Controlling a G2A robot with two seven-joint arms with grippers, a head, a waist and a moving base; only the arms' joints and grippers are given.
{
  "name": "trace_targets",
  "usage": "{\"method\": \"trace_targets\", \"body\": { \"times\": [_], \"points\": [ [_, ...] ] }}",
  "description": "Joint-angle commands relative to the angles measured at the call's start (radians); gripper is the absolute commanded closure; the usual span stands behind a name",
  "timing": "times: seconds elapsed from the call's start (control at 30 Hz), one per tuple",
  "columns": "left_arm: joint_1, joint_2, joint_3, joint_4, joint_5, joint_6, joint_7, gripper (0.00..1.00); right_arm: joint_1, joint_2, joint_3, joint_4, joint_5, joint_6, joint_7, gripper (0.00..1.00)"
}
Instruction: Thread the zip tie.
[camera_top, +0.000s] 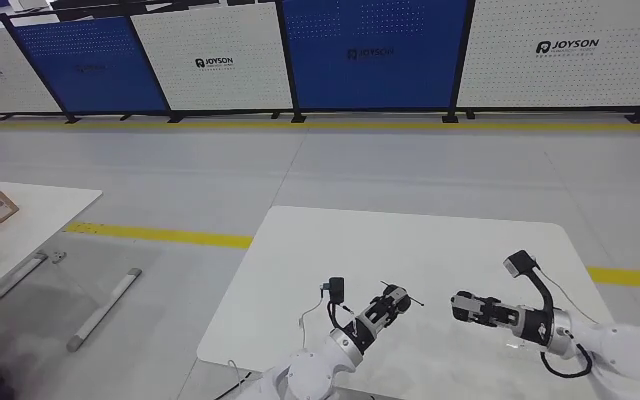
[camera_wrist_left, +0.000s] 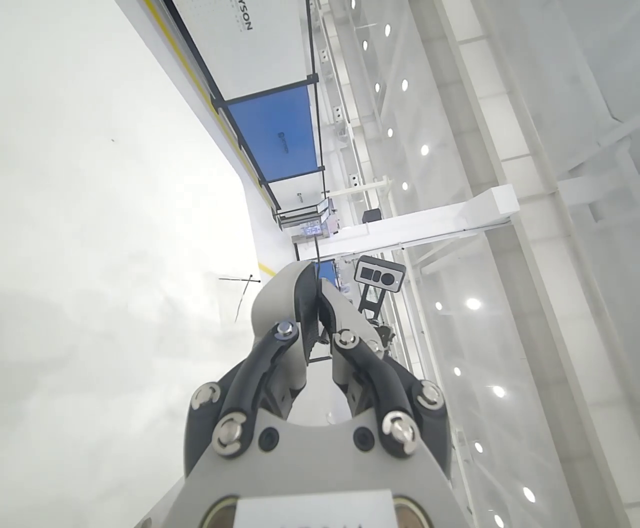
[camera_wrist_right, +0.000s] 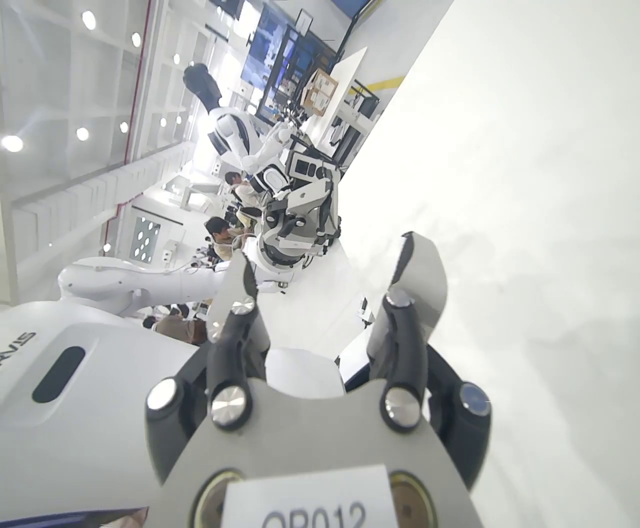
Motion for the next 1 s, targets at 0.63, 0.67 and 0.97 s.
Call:
{"method": "trace_targets", "body": {
  "times": [0.63,0.67,0.97],
  "points": [
    [0.031,0.000,-0.055,-0.045,-0.037,-0.063,0.025,1.00,-0.033,0.011,0.043,-0.027,0.026,0.074,0.042,0.00],
    [0.044,0.004,-0.072,-0.071,-0.031,-0.071,0.026,1.00,-0.033,0.011,0.043,-0.027,0.026,0.074,0.042,0.00],
    [0.174,0.027,-0.161,-0.308,0.066,-0.156,0.029,1.00,-0.033,0.011,0.043,-0.027,0.026,0.074,0.042,0.00]
  ]
}}
